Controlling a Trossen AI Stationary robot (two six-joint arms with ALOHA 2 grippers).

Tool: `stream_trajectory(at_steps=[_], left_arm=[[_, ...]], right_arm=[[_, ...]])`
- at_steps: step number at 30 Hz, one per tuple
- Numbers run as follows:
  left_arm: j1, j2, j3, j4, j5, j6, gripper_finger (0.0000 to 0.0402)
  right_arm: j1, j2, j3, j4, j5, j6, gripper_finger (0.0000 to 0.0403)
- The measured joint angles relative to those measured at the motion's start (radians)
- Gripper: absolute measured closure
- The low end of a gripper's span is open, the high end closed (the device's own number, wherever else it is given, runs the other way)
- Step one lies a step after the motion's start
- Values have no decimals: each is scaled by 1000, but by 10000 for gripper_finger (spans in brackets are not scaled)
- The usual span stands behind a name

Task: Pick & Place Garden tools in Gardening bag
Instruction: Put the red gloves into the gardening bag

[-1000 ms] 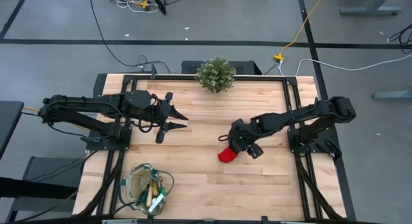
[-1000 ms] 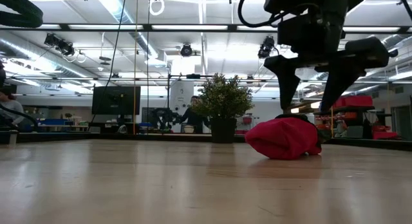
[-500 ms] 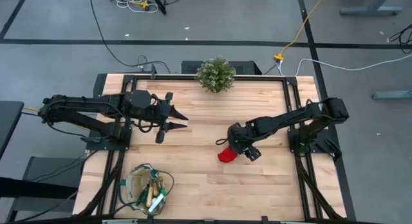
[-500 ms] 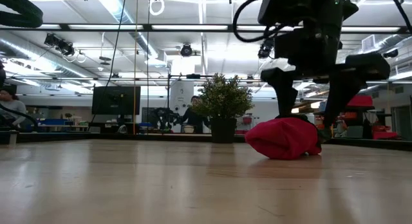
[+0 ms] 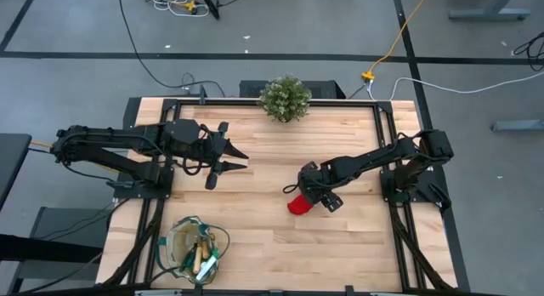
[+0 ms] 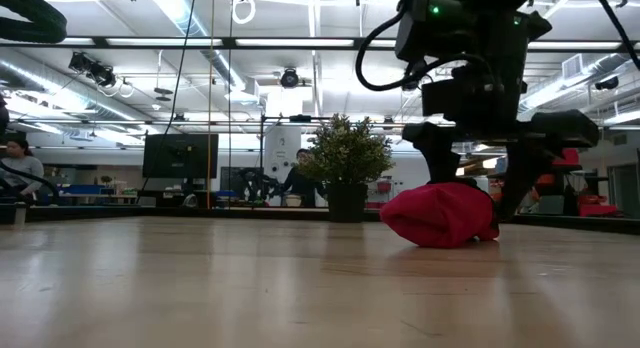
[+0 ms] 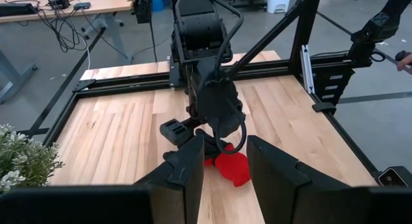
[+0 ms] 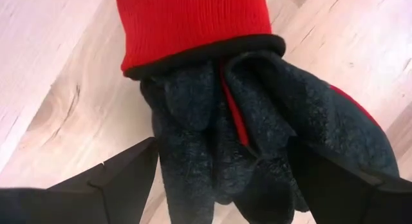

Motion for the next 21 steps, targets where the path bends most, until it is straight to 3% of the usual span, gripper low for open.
stream_trajectory(at_steps=[12, 21], left_arm=[[0, 0, 0, 0, 0, 0, 278], [0, 0, 0, 0, 0, 0, 278]], right_arm=[[0, 37, 0, 19, 1, 0, 61], [-1, 37, 0, 28, 2, 35, 113]])
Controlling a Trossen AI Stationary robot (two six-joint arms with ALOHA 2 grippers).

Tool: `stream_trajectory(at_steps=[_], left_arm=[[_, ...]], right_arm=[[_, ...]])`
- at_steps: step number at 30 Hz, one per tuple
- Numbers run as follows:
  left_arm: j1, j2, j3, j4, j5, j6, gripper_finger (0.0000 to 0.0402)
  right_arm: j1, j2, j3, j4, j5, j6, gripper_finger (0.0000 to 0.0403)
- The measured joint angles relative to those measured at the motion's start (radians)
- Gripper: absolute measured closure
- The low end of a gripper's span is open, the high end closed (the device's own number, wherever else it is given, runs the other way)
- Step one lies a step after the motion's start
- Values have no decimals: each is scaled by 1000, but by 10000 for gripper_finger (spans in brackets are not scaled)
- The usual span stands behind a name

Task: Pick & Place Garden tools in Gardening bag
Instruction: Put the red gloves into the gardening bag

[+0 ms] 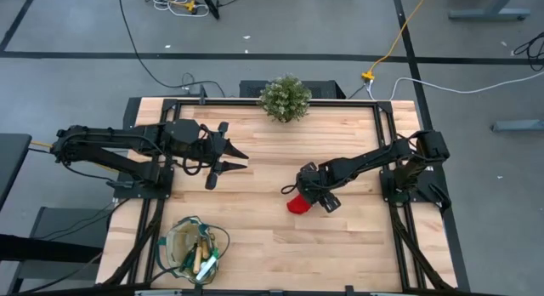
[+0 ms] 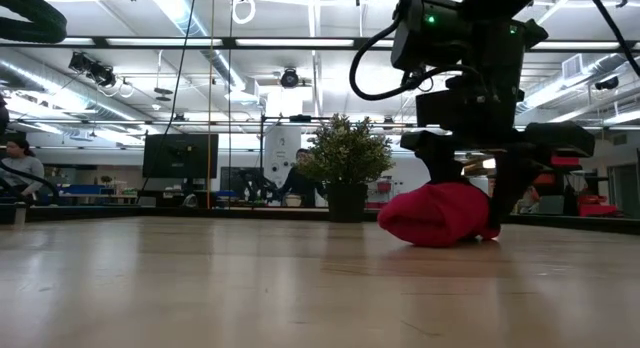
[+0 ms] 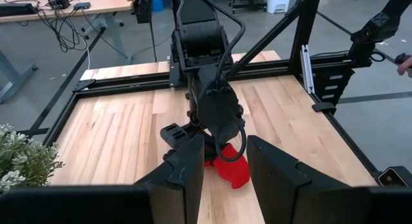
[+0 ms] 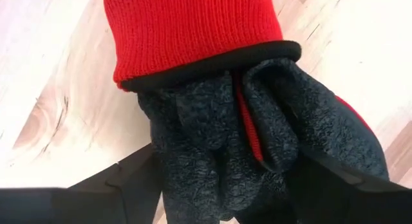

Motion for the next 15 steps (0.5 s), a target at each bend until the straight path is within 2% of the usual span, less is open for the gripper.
stream_trajectory(at_steps=[8, 15], left_arm=[[0, 0, 0, 0, 0, 0, 278], [0, 0, 0, 0, 0, 0, 278]], right_arm=[[0, 0, 0, 0, 0, 0, 168], [0, -1, 0, 0, -1, 0, 198]])
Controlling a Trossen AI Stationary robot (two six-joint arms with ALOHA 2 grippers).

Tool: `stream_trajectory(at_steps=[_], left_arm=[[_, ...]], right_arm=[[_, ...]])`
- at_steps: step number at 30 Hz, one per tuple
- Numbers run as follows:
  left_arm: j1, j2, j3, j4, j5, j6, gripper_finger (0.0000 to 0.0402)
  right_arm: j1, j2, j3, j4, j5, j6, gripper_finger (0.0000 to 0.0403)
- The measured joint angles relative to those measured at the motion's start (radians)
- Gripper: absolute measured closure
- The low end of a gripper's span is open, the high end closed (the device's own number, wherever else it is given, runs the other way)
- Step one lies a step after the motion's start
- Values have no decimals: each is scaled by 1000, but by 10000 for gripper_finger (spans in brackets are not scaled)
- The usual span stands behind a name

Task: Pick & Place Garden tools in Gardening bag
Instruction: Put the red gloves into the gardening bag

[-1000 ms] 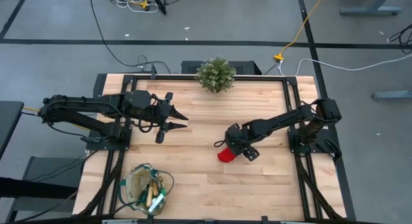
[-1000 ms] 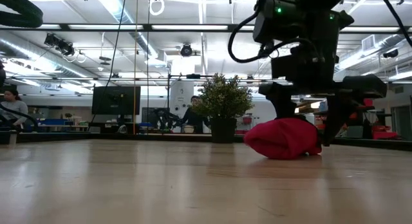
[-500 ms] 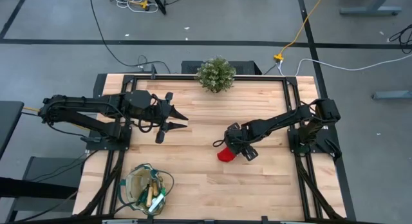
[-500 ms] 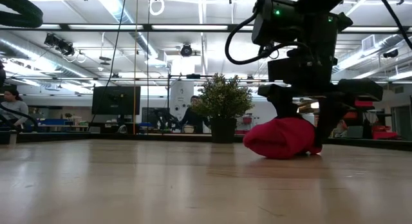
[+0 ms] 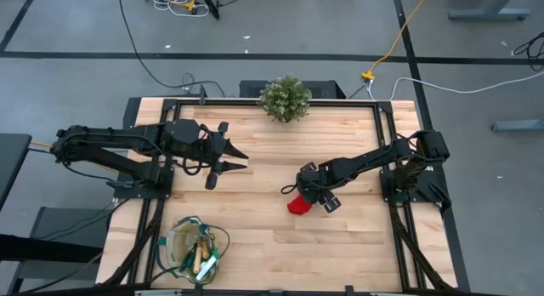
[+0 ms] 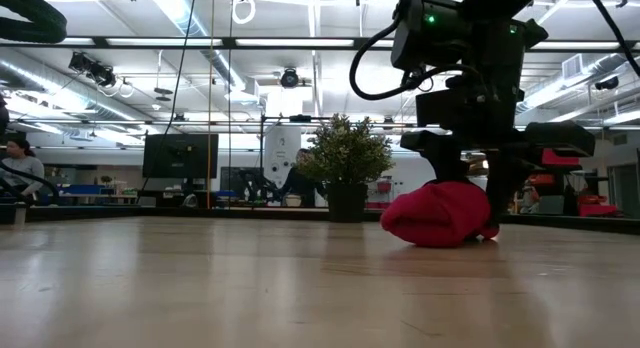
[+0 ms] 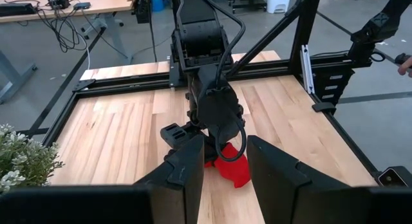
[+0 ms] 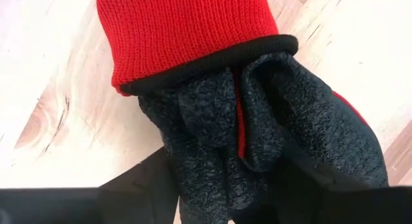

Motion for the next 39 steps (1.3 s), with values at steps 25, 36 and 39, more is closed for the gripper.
stream_trajectory(at_steps=[25, 36, 39], left_arm=[[0, 0, 0, 0, 0, 0, 278], [0, 0, 0, 0, 0, 0, 278], [0, 0, 0, 0, 0, 0, 278]], right_arm=[[0, -7, 0, -1, -10, 1, 301], [0, -8, 0, -1, -10, 3, 366], [0, -8, 0, -2, -10, 28, 379]])
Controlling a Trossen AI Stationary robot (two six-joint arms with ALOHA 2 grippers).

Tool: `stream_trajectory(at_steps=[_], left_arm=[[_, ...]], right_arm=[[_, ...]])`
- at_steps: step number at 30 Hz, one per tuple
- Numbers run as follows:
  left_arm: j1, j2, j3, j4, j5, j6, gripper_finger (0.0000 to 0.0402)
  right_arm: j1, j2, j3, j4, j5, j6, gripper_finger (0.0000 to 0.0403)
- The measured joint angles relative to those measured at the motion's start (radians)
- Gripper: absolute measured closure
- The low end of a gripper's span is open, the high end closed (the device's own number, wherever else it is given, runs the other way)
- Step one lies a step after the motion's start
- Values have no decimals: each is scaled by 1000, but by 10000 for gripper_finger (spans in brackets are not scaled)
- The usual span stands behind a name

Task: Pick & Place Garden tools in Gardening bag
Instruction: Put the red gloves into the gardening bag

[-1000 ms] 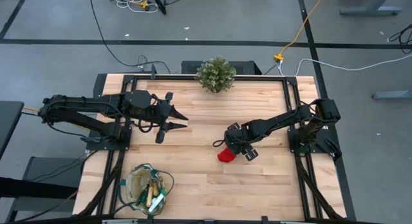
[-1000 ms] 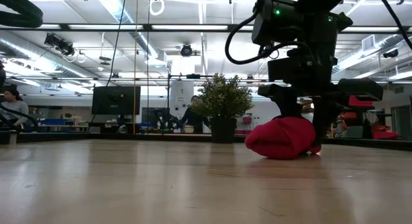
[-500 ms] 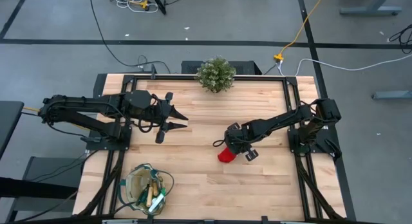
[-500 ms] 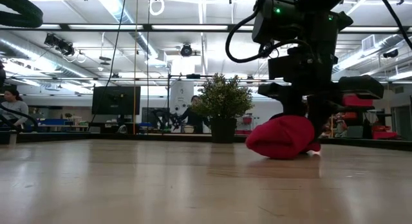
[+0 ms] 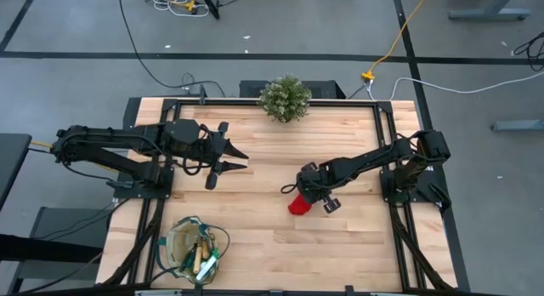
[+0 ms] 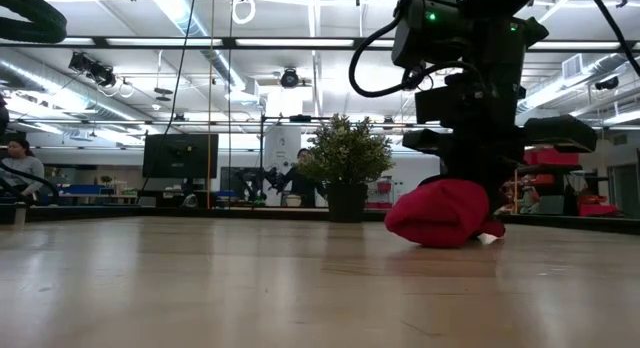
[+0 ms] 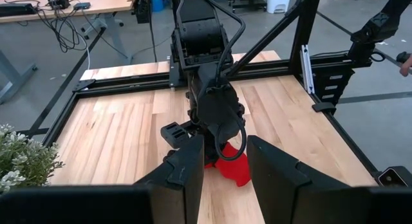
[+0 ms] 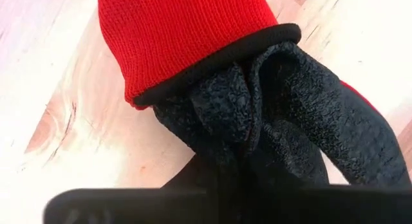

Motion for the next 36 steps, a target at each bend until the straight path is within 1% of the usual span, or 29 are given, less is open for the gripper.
stream_trajectory(at_steps=[8, 14, 26, 36], left_arm=[[0, 0, 0, 1, 0, 3, 278], [0, -3, 0, 2, 0, 2, 278], [0, -16, 1, 7, 2, 2, 278], [0, -24, 1, 9, 1, 0, 278]], right_arm=[[0, -6, 70, -77, 0, 71, 387], [-4, -61, 127, -75, 0, 126, 388], [-23, -250, 140, -65, 2, 286, 388], [-23, -411, 140, -7, 2, 459, 389]])
